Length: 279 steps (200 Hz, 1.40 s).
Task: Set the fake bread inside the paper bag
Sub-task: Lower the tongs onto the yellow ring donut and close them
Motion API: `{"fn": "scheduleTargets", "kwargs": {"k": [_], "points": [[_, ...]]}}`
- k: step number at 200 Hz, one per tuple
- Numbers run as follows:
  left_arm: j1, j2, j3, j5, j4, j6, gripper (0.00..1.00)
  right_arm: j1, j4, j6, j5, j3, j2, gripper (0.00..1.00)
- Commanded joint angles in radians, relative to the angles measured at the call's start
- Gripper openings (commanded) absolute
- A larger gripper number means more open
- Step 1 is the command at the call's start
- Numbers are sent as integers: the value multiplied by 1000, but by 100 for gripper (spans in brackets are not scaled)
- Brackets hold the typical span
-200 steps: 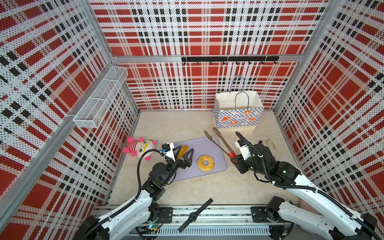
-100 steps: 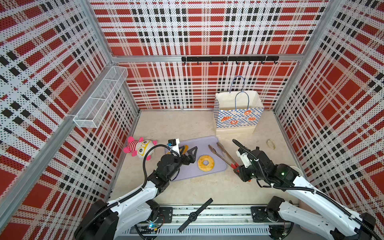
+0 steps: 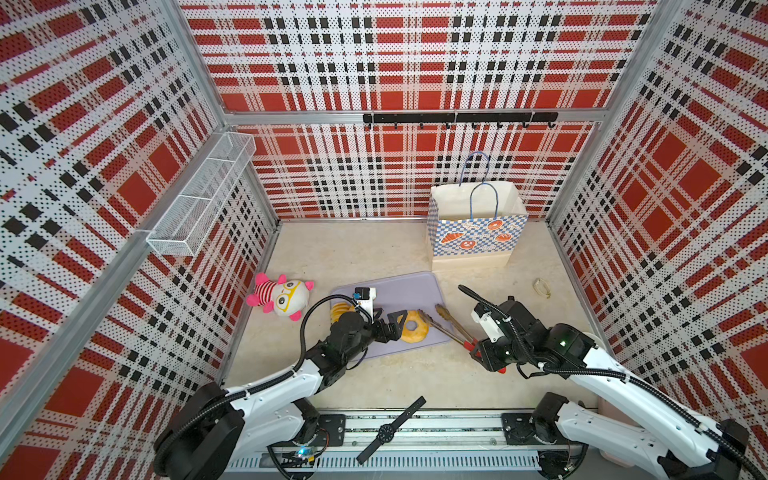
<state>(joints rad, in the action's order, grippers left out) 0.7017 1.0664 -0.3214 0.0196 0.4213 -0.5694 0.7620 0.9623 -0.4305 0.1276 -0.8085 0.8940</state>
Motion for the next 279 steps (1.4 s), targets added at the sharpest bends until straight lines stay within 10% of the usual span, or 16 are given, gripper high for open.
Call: {"fn": "scheduleTargets", "kwargs": {"k": [1, 279], "points": [[-5, -27, -33, 21, -53, 32, 98, 8, -21, 38, 37, 1, 3, 36], [-13, -98, -21, 84, -101, 57, 98, 39, -19, -6, -118, -27, -20, 11]]}}
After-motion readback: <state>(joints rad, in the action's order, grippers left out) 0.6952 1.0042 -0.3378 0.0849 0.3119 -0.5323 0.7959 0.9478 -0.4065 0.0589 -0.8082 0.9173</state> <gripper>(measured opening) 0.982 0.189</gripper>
